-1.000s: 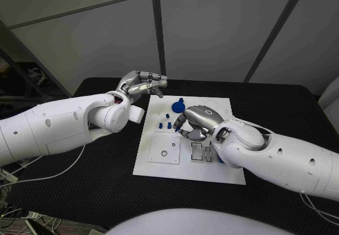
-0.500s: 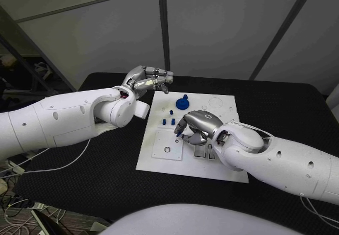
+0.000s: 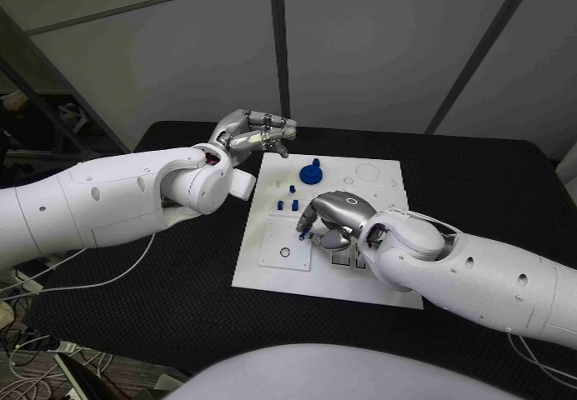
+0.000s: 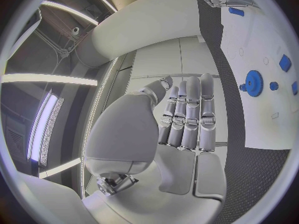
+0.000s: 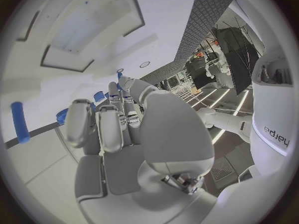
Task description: Assemble the parts on the task board
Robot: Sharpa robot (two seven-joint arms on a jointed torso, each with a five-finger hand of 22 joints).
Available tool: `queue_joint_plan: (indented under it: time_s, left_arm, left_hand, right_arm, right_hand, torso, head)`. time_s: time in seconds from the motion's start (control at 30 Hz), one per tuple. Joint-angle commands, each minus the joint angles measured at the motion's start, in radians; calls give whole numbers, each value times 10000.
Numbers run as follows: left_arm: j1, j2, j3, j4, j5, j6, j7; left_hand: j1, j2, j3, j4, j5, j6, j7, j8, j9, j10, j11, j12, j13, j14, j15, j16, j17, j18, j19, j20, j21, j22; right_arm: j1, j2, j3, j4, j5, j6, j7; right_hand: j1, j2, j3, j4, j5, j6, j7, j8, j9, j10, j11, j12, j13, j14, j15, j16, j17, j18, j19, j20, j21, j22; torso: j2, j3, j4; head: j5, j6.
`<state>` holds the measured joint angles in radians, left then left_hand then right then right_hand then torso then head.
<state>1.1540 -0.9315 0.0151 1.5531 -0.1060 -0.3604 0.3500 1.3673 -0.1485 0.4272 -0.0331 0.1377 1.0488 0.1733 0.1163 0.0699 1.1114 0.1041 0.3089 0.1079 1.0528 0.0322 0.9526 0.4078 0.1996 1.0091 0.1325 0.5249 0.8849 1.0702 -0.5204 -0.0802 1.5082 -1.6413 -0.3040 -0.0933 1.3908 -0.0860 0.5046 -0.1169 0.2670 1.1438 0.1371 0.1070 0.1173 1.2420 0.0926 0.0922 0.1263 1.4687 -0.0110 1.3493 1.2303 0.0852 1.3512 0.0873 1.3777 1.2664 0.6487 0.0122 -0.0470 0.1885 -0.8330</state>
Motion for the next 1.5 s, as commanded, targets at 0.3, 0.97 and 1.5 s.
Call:
queue_joint_plan:
  time_s: [0.3,0.97,1.5]
  left_arm:
    - [16,-1,10,6,22,114,13]
    - [17,15,10,-1,22,146,26]
    - [20,7,10,-7,22,178,-12]
  left_hand:
    - [-31,104,-53,20,55,-39,41,-16,-17,-45,9,20,15,-45,27,-55,-14,-194,-60,20,-61,-10]
    - [-38,107,-63,23,55,-50,46,-19,-17,-58,15,22,16,-47,33,-59,-17,-195,-60,25,-70,-14]
    - [-40,118,-68,27,56,-56,49,-20,-16,-66,19,26,18,-49,37,-62,-20,-195,-59,28,-77,-17]
  right_arm:
    - [-30,74,-3,-61,-129,299,14]
    - [-36,184,-6,-143,-607,584,-252]
    - [-36,289,-25,-205,-627,609,-124]
  right_hand:
    - [-32,-2,51,9,39,19,61,-21,12,276,-237,-48,7,456,-16,30,-20,-128,8,58,57,0]
    - [-104,-2,19,41,56,-41,84,-71,23,212,-213,-125,25,441,7,17,-65,-117,-44,80,34,-39]
    - [-327,-124,-54,126,99,-510,286,-381,-15,-484,16,-316,-86,410,199,45,-121,-95,-164,255,-17,-110]
  torso:
    - [-7,2,0]
    - [-9,-3,2]
    - [-2,0,-7]
  head:
    - [10,-58]
    - [-13,-43]
    - [22,-53]
